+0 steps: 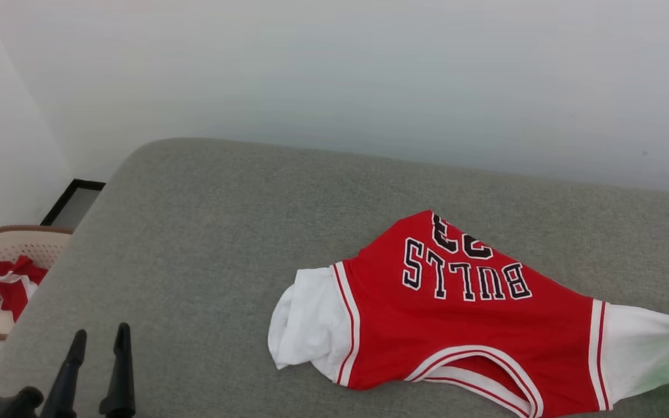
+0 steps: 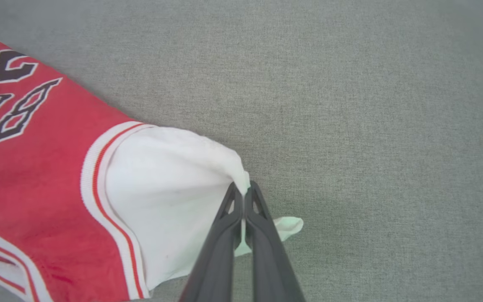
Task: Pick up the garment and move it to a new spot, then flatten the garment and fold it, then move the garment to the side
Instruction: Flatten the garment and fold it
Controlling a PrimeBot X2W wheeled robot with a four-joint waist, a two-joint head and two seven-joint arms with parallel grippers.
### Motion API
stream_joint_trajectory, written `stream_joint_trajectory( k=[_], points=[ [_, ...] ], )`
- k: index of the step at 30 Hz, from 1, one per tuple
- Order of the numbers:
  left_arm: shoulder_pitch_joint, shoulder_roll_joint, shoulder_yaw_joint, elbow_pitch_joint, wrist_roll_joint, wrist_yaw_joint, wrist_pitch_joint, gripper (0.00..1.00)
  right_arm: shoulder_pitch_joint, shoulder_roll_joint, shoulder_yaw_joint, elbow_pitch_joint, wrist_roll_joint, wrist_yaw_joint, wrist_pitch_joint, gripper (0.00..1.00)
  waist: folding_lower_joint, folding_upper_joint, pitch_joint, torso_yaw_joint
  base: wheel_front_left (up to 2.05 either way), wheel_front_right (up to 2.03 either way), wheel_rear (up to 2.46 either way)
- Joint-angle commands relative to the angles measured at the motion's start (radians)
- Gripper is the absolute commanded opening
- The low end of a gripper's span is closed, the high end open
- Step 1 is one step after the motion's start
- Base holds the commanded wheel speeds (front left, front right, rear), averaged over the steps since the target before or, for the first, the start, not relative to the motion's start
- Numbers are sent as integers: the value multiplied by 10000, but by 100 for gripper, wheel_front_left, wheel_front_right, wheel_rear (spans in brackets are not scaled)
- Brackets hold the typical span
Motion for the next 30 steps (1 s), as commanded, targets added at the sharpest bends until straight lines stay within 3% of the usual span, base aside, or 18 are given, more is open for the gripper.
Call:
stream_joint_trajectory(
  k=[1,3,5,6,7,18,30],
  points=[
    [-109,-30,-39,48,27,-49,3,100,-166,-54,102,205,-72,-6,-146,3,0,-1,46,-30,0,0,0],
    [-135,-33,-102,107,-32,-61,3,100,-339,-94,179,569,-76,-6,-363,40,0,-1,87,-60,0,0,0],
    [-190,0,-168,157,-42,-83,3,100,-550,-100,224,968,-45,-6,-591,49,0,-1,133,-92,0,0,0],
    [-224,10,-204,177,-60,-94,3,100,-657,-89,278,1157,-10,-6,-697,84,0,-1,149,-109,0,0,0],
    [-258,21,-223,198,-73,-98,2,100,-734,-65,327,1328,-7,-6,-789,100,0,-1,157,-127,0,0,0],
    [-311,490,-685,394,-382,-127,157,100,-1464,-228,830,1784,197,-6,-1610,100,0,-1,179,-602,0,0,0],
    [-372,1084,-1246,138,-778,-135,1211,100,-930,-91,1024,-119,403,-6,-3438,100,0,-1,195,-1251,0,0,0]
  ],
)
